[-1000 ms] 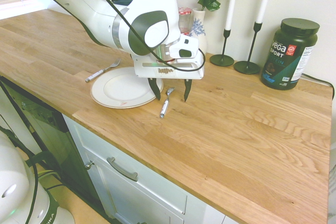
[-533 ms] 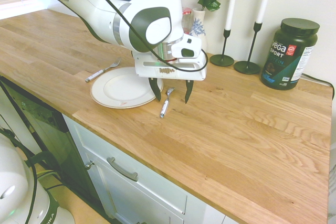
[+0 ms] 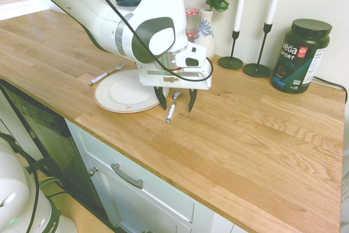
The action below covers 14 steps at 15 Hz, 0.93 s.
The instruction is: Put the spoon into the plate
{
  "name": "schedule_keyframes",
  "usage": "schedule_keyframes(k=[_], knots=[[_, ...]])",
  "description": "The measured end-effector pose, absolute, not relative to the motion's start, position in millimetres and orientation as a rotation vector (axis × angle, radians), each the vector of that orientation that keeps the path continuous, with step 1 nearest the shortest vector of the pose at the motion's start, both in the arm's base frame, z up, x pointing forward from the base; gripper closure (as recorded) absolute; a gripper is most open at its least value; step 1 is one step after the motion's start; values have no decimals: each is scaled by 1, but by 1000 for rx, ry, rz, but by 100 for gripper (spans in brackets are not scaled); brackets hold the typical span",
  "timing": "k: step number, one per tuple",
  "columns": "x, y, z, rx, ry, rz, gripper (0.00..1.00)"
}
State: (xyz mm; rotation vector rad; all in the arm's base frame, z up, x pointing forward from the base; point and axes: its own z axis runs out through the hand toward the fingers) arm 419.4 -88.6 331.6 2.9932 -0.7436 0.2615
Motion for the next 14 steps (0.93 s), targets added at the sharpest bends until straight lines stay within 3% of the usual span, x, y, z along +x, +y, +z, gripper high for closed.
schedule_keyframes(k=[14], knots=[[420, -87, 330, 2997, -780, 259, 100]])
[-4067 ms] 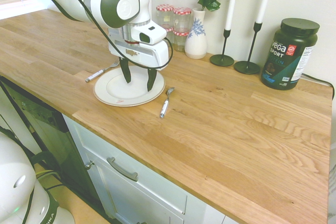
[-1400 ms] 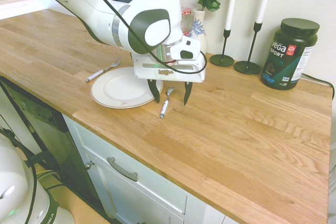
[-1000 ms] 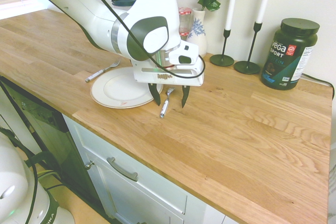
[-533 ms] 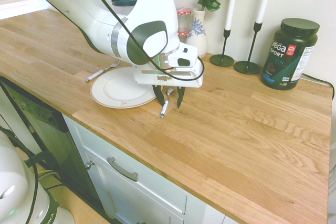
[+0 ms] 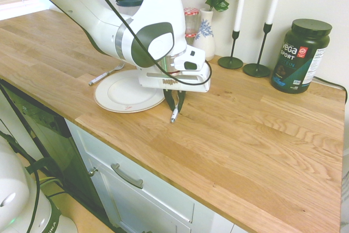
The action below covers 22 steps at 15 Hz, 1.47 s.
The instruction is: Put the spoon into the plate
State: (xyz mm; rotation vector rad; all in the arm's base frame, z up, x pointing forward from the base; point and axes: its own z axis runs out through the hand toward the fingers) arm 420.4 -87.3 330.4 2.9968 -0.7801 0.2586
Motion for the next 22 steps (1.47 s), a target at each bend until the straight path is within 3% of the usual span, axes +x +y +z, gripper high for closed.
schedule_keyframes(k=[5, 11, 17, 22], knots=[[420, -92, 339, 2999, -831, 250, 100], [427, -88, 399, 3021, -932, 322, 100], [439, 15, 445, 2911, -1451, 286, 100], [445, 78, 432, 2839, -1667, 281, 100]])
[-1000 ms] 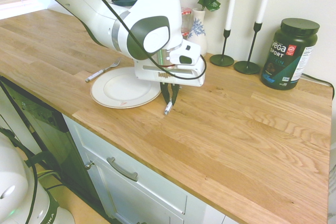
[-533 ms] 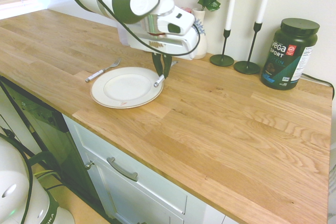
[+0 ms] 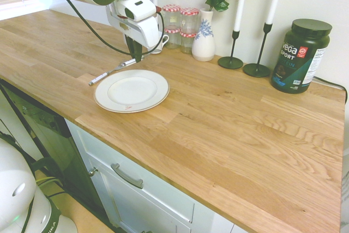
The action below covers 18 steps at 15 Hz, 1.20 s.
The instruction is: Put the spoon into the plate
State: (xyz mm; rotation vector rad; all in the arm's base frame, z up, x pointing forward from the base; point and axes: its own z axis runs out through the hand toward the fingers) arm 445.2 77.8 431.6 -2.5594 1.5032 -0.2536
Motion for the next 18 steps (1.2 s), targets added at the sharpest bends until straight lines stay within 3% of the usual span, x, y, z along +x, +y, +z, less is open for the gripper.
schedule_keyframes(k=[16, 17, 18], knots=[[430, 107, 349, -2451, 1797, -213, 100], [429, 107, 347, -2453, 1798, -210, 0], [428, 108, 345, -2457, 1796, -207, 0]])
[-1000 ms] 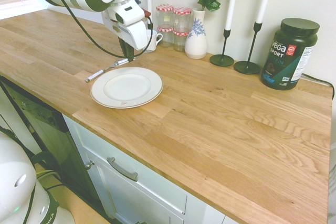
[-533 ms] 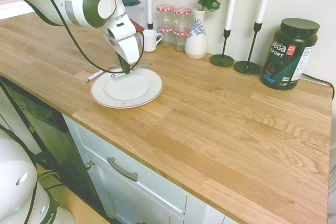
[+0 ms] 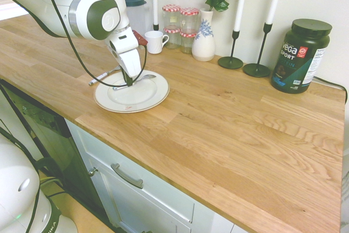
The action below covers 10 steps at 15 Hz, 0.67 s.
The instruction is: Put the spoon into the plate
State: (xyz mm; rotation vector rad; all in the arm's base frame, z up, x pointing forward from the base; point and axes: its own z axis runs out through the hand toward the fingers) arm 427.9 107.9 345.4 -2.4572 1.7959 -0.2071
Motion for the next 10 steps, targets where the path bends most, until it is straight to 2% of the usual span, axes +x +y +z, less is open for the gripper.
schedule_keyframes(k=[10], knots=[[421, 121, 341, -2476, 1774, -195, 0]])
